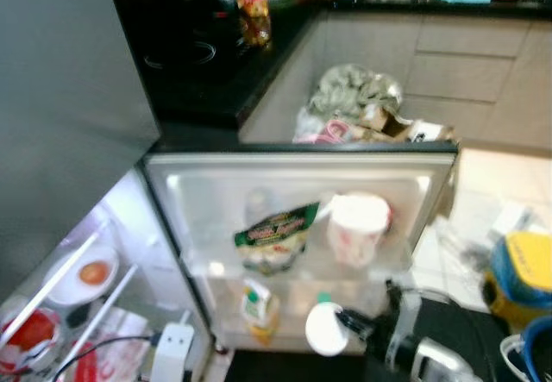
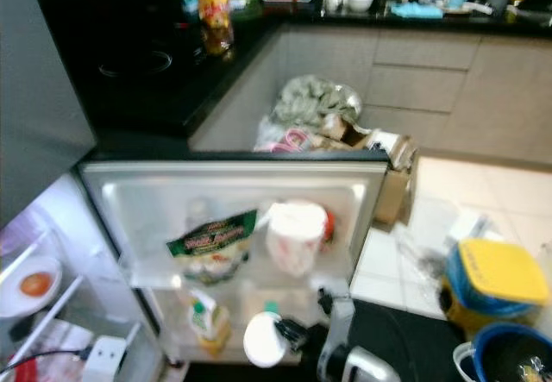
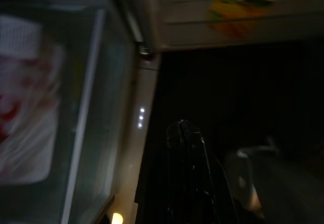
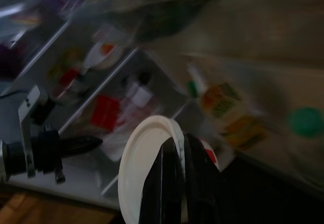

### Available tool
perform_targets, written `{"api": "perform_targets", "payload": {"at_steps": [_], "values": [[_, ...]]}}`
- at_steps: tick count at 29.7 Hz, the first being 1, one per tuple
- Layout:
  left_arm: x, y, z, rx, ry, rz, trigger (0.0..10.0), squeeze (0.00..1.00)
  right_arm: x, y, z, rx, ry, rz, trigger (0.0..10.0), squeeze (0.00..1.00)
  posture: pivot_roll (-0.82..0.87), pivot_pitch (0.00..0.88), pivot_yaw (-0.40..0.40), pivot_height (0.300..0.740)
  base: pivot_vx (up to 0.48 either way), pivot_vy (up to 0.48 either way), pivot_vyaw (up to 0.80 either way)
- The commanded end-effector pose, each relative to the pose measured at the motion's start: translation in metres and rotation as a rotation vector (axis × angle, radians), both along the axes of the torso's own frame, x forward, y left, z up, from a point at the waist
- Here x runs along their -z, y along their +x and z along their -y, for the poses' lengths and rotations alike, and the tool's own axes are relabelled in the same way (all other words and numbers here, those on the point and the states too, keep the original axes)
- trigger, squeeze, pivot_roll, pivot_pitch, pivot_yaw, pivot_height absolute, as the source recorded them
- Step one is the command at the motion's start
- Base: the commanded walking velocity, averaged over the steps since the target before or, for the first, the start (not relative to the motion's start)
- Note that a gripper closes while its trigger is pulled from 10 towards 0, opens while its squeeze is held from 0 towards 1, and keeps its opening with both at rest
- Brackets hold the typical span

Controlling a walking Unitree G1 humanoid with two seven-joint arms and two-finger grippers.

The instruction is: Restocking fridge

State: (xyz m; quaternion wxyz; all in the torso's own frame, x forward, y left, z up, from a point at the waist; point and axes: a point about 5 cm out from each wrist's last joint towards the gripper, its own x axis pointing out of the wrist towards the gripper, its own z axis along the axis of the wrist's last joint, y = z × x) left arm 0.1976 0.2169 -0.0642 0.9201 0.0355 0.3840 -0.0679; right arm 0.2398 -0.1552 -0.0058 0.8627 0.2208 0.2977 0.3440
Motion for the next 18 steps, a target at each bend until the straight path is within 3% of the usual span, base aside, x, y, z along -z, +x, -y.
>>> {"api": "perform_targets", "payload": {"at_steps": [1, 13, 18], "values": [[0.004, -0.007, -0.001, 0.001, 0.004, -0.025, 10.0, 0.00, -0.007, 0.006, -0.002, -0.006, 0.006, 0.028, 10.0, 0.00, -0.05, 0.032, 0.017, 0.740, 0.000, 0.000, 0.80], [-0.009, 0.014, 0.004, 0.040, -0.006, 0.041, 10.0, 0.00, -0.043, 0.031, -0.003, 0.022, 0.034, 0.156, 10.0, 0.00, -0.05, 0.041, 0.021, 0.740, 0.000, 0.000, 0.80], [-0.011, 0.017, 0.008, 0.049, -0.015, 0.058, 10.0, 0.00, -0.059, 0.035, -0.004, -0.060, 0.001, 0.197, 10.0, 0.00, -0.05, 0.042, 0.019, 0.740, 0.000, 0.000, 0.00]]}}
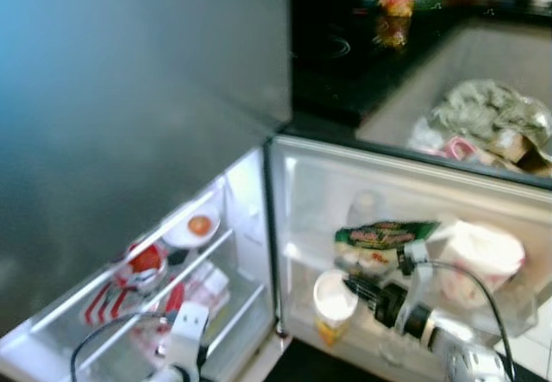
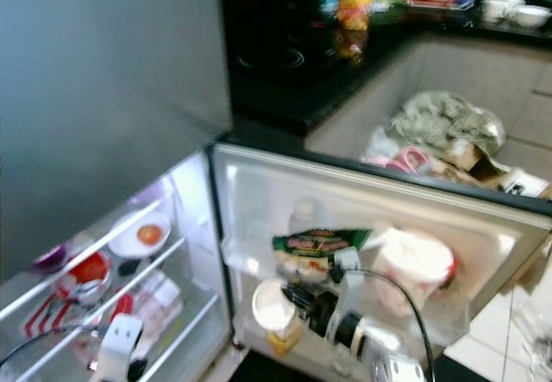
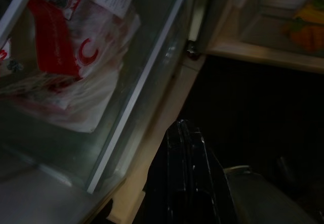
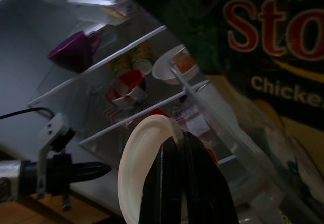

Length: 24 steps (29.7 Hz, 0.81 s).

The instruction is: Restocking fridge

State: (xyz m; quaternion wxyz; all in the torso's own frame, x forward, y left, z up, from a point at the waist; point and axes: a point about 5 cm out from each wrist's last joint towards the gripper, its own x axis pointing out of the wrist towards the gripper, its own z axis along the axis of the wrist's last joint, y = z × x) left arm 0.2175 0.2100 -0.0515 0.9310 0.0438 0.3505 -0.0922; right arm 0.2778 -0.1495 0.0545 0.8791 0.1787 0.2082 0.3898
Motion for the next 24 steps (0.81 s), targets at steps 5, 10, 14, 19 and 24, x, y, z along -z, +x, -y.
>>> {"api": "perform_targets", "payload": {"at_steps": [5, 10, 14, 19, 24], "values": [[0.000, 0.001, 0.004, -0.002, -0.011, -0.004, 10.0, 0.00, -0.020, 0.007, 0.008, 0.018, 0.031, 0.037, 10.0, 0.00, -0.06, 0.043, 0.017, 0.740, 0.000, 0.000, 0.00], [-0.002, 0.004, 0.008, 0.033, -0.005, 0.003, 10.0, 0.00, -0.044, 0.014, 0.008, -0.006, 0.093, 0.086, 10.0, 0.00, -0.06, 0.048, 0.016, 0.740, 0.000, -0.055, 0.00], [-0.003, 0.005, 0.010, 0.050, -0.001, 0.007, 10.0, 0.00, -0.058, 0.016, 0.005, -0.040, 0.121, 0.113, 10.0, 0.00, -0.06, 0.050, 0.013, 0.740, 0.000, -0.307, 0.00], [-0.001, 0.001, 0.010, 0.010, -0.013, 0.005, 10.0, 0.00, -0.088, 0.013, -0.006, -0.149, 0.175, 0.167, 10.0, 0.00, -0.06, 0.058, 0.005, 0.740, 0.000, 0.000, 0.00], [0.001, -0.002, 0.011, 0.021, -0.009, -0.005, 10.0, 0.00, -0.095, 0.008, -0.017, -0.198, 0.185, 0.172, 10.0, 0.00, -0.07, 0.059, 0.006, 0.740, 0.000, 0.000, 0.00]]}}
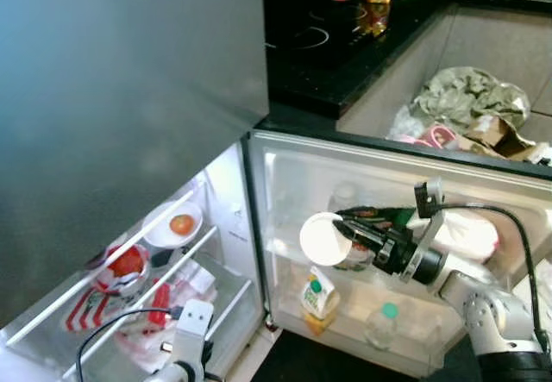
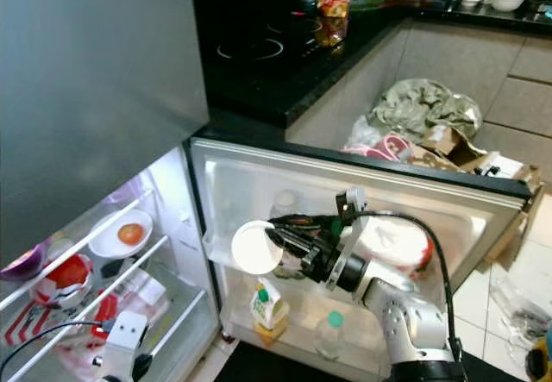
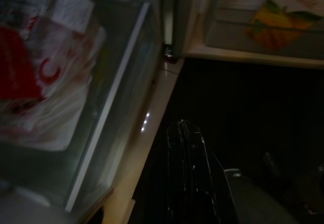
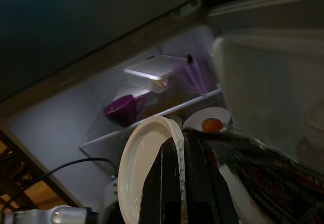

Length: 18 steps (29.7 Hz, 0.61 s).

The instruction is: Restocking fridge

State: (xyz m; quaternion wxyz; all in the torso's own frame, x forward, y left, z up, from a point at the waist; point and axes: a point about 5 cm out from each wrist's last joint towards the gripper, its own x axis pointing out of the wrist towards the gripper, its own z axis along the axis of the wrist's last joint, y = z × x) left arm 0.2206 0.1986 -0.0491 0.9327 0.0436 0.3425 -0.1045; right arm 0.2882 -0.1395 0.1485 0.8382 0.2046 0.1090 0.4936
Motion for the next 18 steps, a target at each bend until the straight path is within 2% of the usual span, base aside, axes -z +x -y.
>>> {"api": "perform_targets", "payload": {"at_steps": [1, 5, 7, 9, 14, 18], "values": [[0.004, -0.006, 0.000, -0.001, 0.002, -0.022, 10.0, 0.00, -0.002, -0.003, -0.012, -0.041, 0.004, -0.005, 10.0, 0.00, -0.07, 0.060, 0.004, 0.740, 0.000, 0.000, 0.00], [0.004, -0.006, 0.001, 0.004, 0.004, -0.026, 10.0, 0.00, -0.011, -0.004, -0.030, -0.081, 0.025, -0.011, 10.0, 0.00, -0.07, 0.062, 0.010, 0.740, 0.000, 0.000, 0.00], [0.004, -0.006, 0.001, 0.004, 0.004, -0.026, 10.0, 0.00, -0.011, -0.004, -0.030, -0.081, 0.025, -0.011, 10.0, 0.00, -0.07, 0.062, 0.010, 0.740, 0.000, 0.000, 0.00], [0.004, -0.006, 0.000, 0.006, 0.008, -0.029, 10.0, 0.00, -0.019, -0.001, -0.040, -0.107, 0.033, 0.000, 10.0, 0.00, -0.07, 0.065, 0.007, 0.740, 0.000, 0.000, 0.00], [0.004, -0.006, -0.002, 0.003, 0.013, -0.032, 10.0, 0.00, -0.023, -0.001, -0.067, -0.178, -0.059, 0.001, 10.0, 0.00, -0.07, 0.066, 0.004, 0.740, 0.000, 0.000, 0.00], [0.004, -0.006, -0.002, 0.001, 0.014, -0.033, 10.0, 0.00, -0.021, 0.004, -0.072, -0.152, -0.085, -0.002, 10.0, 0.00, -0.07, 0.066, 0.004, 0.740, 0.000, 0.000, 0.00]]}}
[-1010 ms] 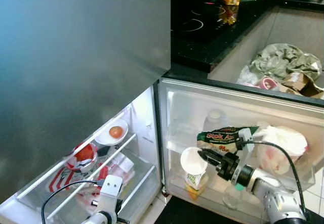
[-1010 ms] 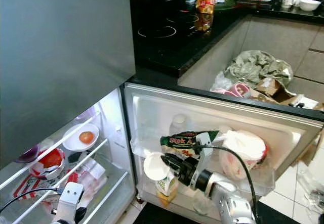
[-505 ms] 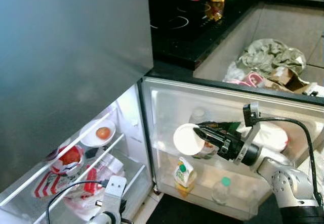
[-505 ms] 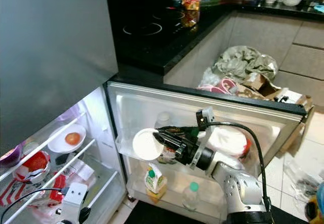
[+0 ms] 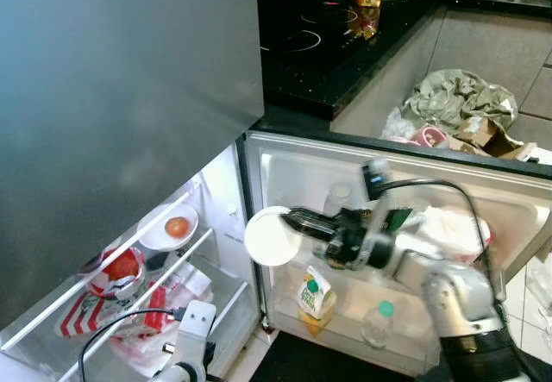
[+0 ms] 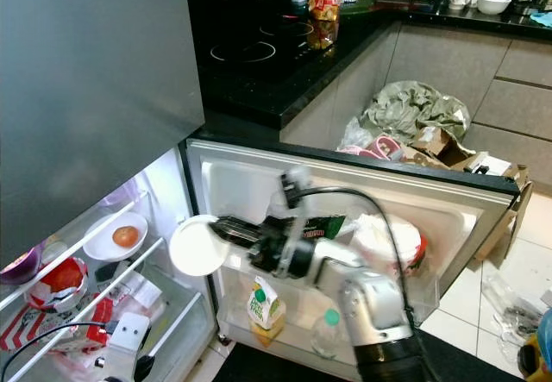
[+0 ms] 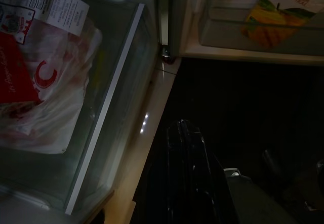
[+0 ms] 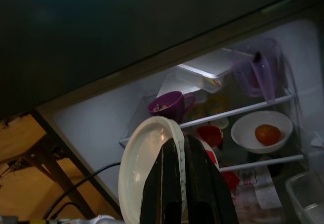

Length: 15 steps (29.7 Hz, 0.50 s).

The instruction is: Restocking fridge

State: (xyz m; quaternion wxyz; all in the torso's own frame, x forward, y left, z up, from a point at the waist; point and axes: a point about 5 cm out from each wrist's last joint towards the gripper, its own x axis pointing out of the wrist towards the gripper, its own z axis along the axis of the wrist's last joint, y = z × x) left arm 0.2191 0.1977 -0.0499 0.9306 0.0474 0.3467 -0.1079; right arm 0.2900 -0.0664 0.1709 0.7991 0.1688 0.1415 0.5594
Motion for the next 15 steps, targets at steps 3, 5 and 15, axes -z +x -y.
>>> {"api": "perform_targets", "payload": {"at_steps": [3, 5, 15], "values": [[0.003, -0.004, -0.003, -0.009, 0.008, -0.022, 10.0, 0.00, 0.018, 0.022, 0.007, 0.169, -0.140, -0.053, 10.0, 0.00, -0.06, 0.065, 0.005, 0.740, 0.000, 0.000, 0.00], [0.003, -0.004, -0.003, -0.010, 0.008, -0.022, 10.0, 0.00, 0.025, 0.030, 0.013, 0.235, -0.185, -0.085, 10.0, 0.00, -0.06, 0.066, 0.009, 0.740, 0.000, 0.000, 0.00], [0.002, -0.004, -0.009, -0.002, 0.019, -0.026, 10.0, 0.00, 0.034, 0.053, 0.032, 0.418, -0.188, -0.181, 10.0, 0.00, -0.07, 0.063, 0.026, 0.740, 0.000, 0.000, 0.00]]}}
